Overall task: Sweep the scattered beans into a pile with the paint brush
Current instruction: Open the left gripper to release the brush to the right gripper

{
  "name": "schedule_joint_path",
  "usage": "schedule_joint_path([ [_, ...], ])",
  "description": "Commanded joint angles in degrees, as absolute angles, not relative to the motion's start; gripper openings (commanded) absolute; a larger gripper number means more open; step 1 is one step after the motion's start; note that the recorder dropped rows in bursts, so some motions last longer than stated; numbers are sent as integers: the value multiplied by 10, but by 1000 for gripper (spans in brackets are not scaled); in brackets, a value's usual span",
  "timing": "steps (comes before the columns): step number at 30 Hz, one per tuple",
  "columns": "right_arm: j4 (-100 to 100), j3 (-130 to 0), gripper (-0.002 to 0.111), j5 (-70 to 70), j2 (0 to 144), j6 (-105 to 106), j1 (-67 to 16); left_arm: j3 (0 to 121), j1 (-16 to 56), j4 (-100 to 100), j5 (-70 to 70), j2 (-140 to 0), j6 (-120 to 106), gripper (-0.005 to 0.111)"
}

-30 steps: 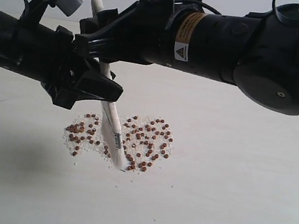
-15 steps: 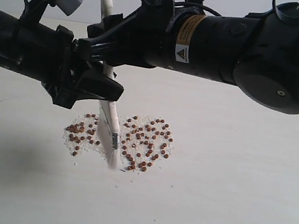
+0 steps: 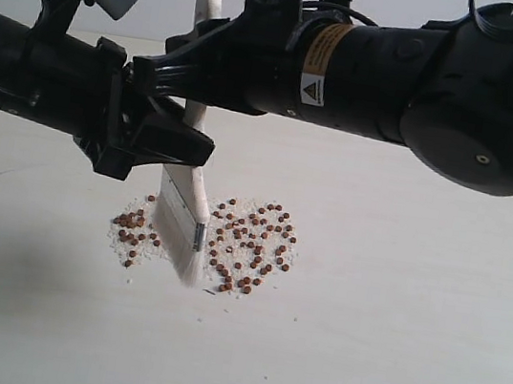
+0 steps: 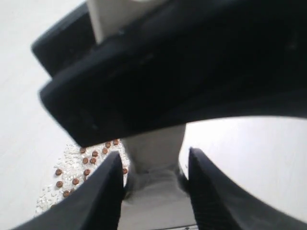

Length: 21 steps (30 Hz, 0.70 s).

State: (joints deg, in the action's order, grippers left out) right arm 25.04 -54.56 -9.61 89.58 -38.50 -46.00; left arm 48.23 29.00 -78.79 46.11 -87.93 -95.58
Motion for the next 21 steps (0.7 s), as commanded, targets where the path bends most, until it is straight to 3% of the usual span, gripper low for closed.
schedule_joint_path([
  [1,254,-548,0,-89,889,-383,-460,486,293,-797,480,-877,-966,14],
  [4,254,-548,0,-77,889,-383,-460,486,293,-797,481,-877,-966,38],
  [7,254,-548,0,-65,888,-383,-460,486,293,-797,481,-877,-966,49],
  [21,253,-548,0,-16,870,-383,-413,486,293,-790,481,-877,-956,50],
])
